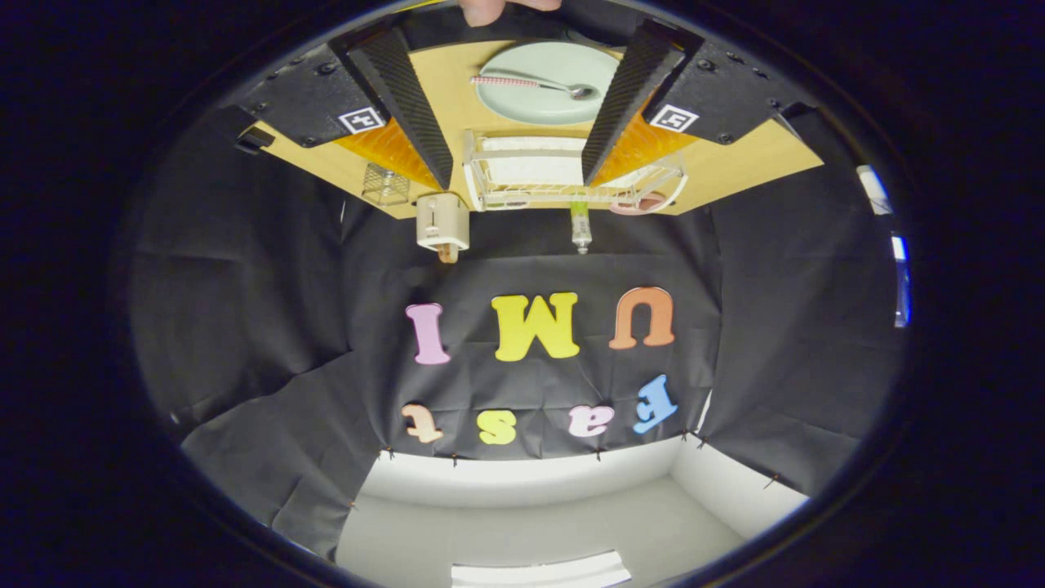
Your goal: Take the plate from the dish rack, then take the spoon from the basket and place it into the plate.
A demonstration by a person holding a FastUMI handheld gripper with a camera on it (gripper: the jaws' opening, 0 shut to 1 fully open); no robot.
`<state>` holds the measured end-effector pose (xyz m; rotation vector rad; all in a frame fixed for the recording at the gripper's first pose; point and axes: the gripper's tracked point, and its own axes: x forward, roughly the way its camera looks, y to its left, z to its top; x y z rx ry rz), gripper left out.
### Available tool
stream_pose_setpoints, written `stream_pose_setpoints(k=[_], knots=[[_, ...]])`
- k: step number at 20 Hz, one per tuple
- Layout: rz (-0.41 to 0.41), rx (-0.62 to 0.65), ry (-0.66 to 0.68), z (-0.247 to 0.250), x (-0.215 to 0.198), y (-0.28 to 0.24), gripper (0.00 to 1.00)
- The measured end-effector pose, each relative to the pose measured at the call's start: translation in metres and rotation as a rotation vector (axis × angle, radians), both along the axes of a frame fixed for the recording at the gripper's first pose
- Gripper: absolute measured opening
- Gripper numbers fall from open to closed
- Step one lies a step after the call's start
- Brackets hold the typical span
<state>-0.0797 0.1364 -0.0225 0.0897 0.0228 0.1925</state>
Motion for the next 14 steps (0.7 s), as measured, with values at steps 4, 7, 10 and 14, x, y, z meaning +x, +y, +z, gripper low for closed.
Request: stream_pose_setpoints(k=[4,7,10,14], knots=[[0.018,0.0,0.026,-0.004,0.002,0.009,1.0],[0.03,-0.006,0.039,-0.008,0.002,0.013,1.0],[0.03,-0.033,0.024,-0.006,0.0,0.014,1.0],[0.043,-0.042,0.025,-0.006,-0.001,0.019,1.0]])
